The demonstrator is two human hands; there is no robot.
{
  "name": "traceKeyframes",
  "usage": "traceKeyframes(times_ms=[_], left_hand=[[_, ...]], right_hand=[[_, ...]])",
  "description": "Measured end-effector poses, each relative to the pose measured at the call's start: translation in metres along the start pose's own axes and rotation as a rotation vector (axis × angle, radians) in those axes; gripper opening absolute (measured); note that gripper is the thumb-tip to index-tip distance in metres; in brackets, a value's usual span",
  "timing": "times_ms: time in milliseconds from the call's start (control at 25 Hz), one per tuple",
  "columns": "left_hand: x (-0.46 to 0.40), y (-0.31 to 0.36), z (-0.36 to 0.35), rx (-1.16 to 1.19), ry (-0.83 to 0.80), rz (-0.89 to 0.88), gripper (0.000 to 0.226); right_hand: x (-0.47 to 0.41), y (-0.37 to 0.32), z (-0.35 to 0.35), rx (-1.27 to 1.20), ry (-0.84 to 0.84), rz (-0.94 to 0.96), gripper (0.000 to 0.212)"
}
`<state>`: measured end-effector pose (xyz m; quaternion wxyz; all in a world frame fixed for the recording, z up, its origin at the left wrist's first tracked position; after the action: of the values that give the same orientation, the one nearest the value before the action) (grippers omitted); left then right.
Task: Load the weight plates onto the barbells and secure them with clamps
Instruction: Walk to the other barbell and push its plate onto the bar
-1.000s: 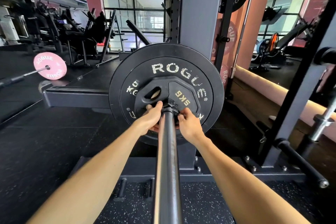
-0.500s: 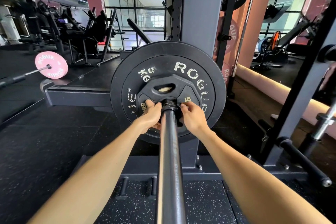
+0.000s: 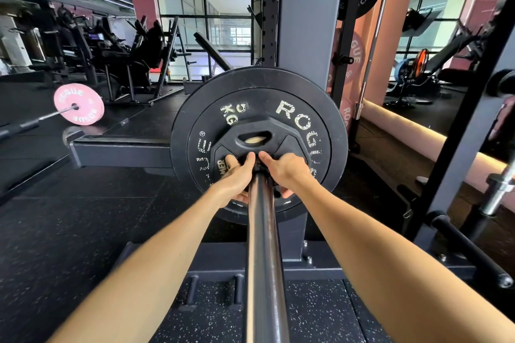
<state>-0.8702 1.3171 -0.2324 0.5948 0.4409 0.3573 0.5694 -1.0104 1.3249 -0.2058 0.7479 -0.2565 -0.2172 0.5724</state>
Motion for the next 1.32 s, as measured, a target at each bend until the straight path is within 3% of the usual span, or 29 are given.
traceKeyframes(times_ms=[160, 320, 440, 560, 760, 920, 1120, 1320], left_hand=[[-0.007, -0.005, -0.001, 0.06, 0.002, 0.002, 0.06], [-0.011, -0.01, -0.007, 0.171, 0.002, 0.025, 0.085], [-0.015, -0.008, -0.007, 0.224, 0.011, 0.02, 0.075], [-0.018, -0.011, -0.009, 0.236, 0.017, 0.036, 0.045], [-0.014, -0.013, -0.01, 0.275, 0.033, 0.037, 0.039], [-0.013, -0.014, -0.009, 0.286, -0.005, 0.019, 0.04], [-0.011, -0.011, -0.009, 0.346, 0.062, 0.034, 0.042], [-0.005, -0.005, -0.006, 0.269, 0.083, 0.014, 0.035]], right_hand=[[-0.006, 0.001, -0.005, -0.009, -0.027, -0.011, 0.067], [-0.004, -0.004, 0.0, 0.085, 0.047, 0.112, 0.058], [-0.009, -0.005, -0.001, 0.095, 0.06, 0.16, 0.048], [-0.008, -0.001, 0.0, -0.006, 0.002, 0.12, 0.037], [-0.003, -0.016, 0.003, 0.097, -0.209, 0.045, 0.053], [-0.003, -0.006, -0.012, -0.027, -0.018, 0.017, 0.081], [-0.004, -0.012, 0.0, 0.116, 0.167, 0.184, 0.059], [-0.001, -0.006, 0.001, -0.026, 0.109, 0.221, 0.055]])
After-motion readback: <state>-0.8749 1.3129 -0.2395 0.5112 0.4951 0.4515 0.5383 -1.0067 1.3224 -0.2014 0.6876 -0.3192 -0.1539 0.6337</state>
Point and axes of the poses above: each hand's wrist, its own x-axis away from the middle knuckle, its own z-axis out of the back of the hand, y = z × x, the point moved 6 cm from there along -x, towards the middle knuckle, and after that the axes turned 3 degrees about -z, right-handed, at the moved point
